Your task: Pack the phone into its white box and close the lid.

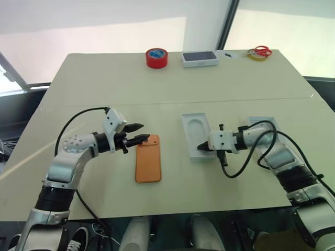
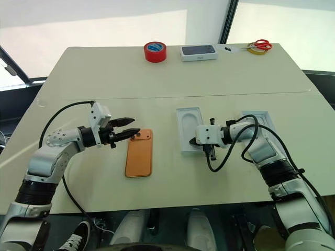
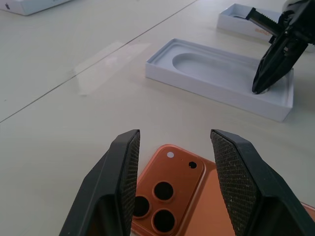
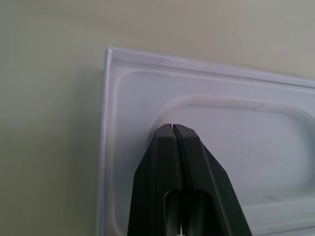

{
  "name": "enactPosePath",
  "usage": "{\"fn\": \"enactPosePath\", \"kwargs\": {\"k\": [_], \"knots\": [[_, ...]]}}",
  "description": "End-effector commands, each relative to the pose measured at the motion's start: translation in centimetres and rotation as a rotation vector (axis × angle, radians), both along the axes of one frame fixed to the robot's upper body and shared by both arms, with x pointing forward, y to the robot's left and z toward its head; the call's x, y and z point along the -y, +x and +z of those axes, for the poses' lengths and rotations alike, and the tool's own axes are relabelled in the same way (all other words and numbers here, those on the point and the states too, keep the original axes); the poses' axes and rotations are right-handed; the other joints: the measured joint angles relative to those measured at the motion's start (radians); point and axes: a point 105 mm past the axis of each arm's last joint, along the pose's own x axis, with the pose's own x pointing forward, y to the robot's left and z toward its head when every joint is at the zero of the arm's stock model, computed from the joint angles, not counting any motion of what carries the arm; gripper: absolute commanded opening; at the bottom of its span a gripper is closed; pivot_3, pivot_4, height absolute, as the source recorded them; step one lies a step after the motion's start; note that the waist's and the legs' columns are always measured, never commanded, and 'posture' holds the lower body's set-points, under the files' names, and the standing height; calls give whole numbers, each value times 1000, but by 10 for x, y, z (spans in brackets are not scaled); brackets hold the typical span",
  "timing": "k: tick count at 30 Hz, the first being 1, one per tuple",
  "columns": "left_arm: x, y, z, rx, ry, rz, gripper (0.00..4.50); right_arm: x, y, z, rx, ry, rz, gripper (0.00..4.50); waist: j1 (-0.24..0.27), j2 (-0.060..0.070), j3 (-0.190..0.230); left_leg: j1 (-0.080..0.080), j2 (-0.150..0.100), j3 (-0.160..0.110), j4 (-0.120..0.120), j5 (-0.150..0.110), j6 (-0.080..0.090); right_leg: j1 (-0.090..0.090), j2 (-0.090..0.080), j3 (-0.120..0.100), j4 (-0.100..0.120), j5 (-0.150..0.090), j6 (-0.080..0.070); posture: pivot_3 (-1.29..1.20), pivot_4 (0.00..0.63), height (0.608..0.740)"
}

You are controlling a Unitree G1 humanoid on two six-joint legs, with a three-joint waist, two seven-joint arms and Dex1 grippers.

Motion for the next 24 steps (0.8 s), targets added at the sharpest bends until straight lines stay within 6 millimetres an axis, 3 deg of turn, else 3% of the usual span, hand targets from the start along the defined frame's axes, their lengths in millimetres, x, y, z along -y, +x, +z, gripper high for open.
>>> {"fn": "enactPosePath", "kwargs": {"k": [1,8,11,14,17,21,24], "knots": [[-4,-2,13,47,-24,21,2416,-15,8,14,51,53,18,31,-1,0,0,0,0,0,0,0,0,0,0,0,0,0,0,0,150,738],[-17,-9,7,-54,-55,53,2416,-9,54,26,278,37,-129,31,-1,0,0,0,0,0,0,0,0,-2,0,-1,1,0,0,0,150,738],[-26,-12,5,-188,-113,80,2416,-7,54,15,278,-2,-128,31,0,0,0,0,0,0,0,0,0,-2,0,-2,1,0,0,0,150,738],[-33,-28,-1,-356,-128,57,2416,-4,48,-5,247,-84,-97,31,-5,0,0,0,0,0,0,0,0,-2,0,-2,2,0,1,0,150,738],[-47,-30,-6,-402,-102,137,2416,-5,46,-9,263,-124,-70,31,-7,1,0,1,0,0,0,0,0,-1,1,-2,2,1,2,0,150,738],[-64,-30,-6,-556,-218,229,2416,-21,51,25,278,62,-101,31,-7,0,0,2,1,-1,0,0,-1,0,1,-2,3,0,0,0,150,738],[-59,-40,-10,-697,-278,213,2416,-33,50,48,284,164,-100,31,-6,0,0,2,1,-1,0,0,-1,-1,1,-2,3,1,3,0,150,738]]}}
